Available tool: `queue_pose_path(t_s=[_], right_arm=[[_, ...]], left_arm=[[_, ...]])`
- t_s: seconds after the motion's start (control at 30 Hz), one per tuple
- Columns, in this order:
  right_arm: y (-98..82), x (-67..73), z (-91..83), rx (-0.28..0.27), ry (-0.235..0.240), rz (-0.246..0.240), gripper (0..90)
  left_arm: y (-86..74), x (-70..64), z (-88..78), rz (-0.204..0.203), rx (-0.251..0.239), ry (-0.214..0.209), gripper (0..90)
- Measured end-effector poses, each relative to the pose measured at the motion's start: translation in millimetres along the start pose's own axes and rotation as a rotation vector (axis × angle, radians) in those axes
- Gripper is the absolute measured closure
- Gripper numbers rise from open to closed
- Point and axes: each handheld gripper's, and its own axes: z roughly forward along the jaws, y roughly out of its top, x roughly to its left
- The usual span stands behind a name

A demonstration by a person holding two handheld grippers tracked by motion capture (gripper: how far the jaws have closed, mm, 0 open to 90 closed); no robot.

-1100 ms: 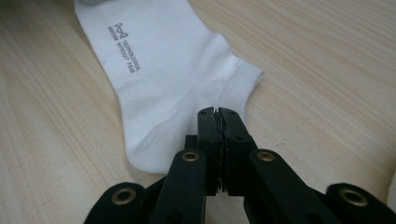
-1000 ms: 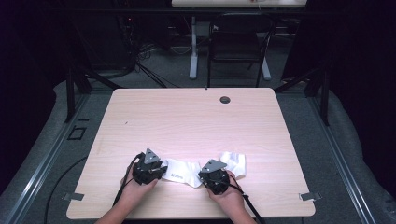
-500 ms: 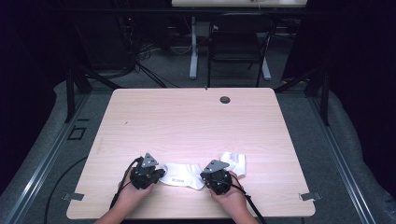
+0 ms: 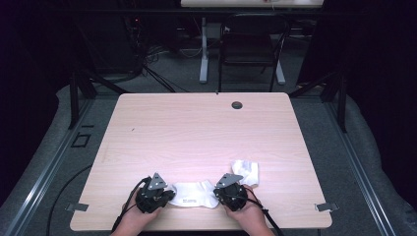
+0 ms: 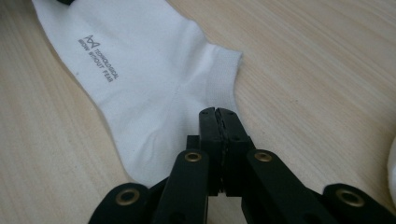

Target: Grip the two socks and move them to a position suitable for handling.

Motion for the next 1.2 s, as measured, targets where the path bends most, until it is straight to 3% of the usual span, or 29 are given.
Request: queue_pose_path(t_s=[0.1, 0.23, 0.27, 0.37, 0.43, 0.47, 0.5, 0.57, 0.67, 0.7, 0.73, 0.8, 0.93, 0.97, 1.1, 1.2], right_arm=[[-0.4, 0.5, -2.1, 0.016, 0.005, 0.003, 89.5], [-0.2, -1.2, -3.1, 0.006, 0.021, 0.026, 82.4], [1.4, -4.1, -8.6, -0.025, 0.004, 0.038, 76.6], [2.6, -8.2, -15.7, -0.067, -0.011, 0.059, 73.8], [2.3, -14.0, -25.2, -0.116, -0.064, 0.074, 72.5], [0.4, -22.6, -34.1, -0.144, -0.131, 0.086, 71.9], [-1.3, -27.4, -37.5, -0.159, -0.165, 0.105, 71.5], [-3.3, -33.2, -40.6, -0.164, -0.193, 0.119, 71.4], [-11.4, -51.7, -46.0, -0.164, -0.263, 0.182, 70.5], [-16.1, -61.3, -44.6, -0.164, -0.279, 0.235, 69.7], [-16.1, -61.3, -44.6, -0.164, -0.279, 0.235, 69.7], [-21.0, -70.0, -41.3, -0.152, -0.304, 0.279, 67.5], [-23.0, -74.9, -35.5, -0.133, -0.303, 0.314, 66.6], [-23.3, -76.8, -27.5, -0.114, -0.294, 0.324, 66.6], [-20.7, -79.2, -12.4, -0.06, -0.263, 0.318, 67.8], [-15.2, -80.4, -5.9, -0.082, -0.217, 0.329, 68.9]], left_arm=[[-1.4, -2.5, -0.8, 0.004, -0.005, -0.002, 80.5], [-0.7, -1.4, -3.1, -0.009, -0.033, 0.003, 75.3], [0.1, -0.1, -5.2, -0.013, -0.048, 0.004, 71.0], [2.8, 3.4, -11.5, -0.027, -0.093, 0.013, 67.6], [3.2, 6.9, -13.3, -0.019, -0.107, 0.034, 63.2], [2.8, 8.2, -13.2, -0.022, -0.11, 0.04, 61.6], [1.9, 12.2, -12.1, -0.031, -0.109, 0.052, 60.5], [1.5, 14.3, -11.6, -0.036, -0.112, 0.057, 59.1], [1.7, 17.8, -10.7, -0.039, -0.118, 0.066, 57.1], [1.7, 19.4, -10.1, -0.042, -0.121, 0.067, 56.9], [1.7, 19.4, -10.1, -0.042, -0.121, 0.067, 56.8], [1.5, 21.2, -8.4, -0.04, -0.115, 0.071, 56.4], [1.5, 22.2, -6.4, -0.045, -0.111, 0.072, 55.7], [1.7, 22.7, -6.1, -0.047, -0.112, 0.073, 55.5], [3.0, 25.2, -6.0, -0.053, -0.119, 0.078, 55.3], [3.5, 27.1, -5.7, -0.051, -0.119, 0.079, 55.2]])
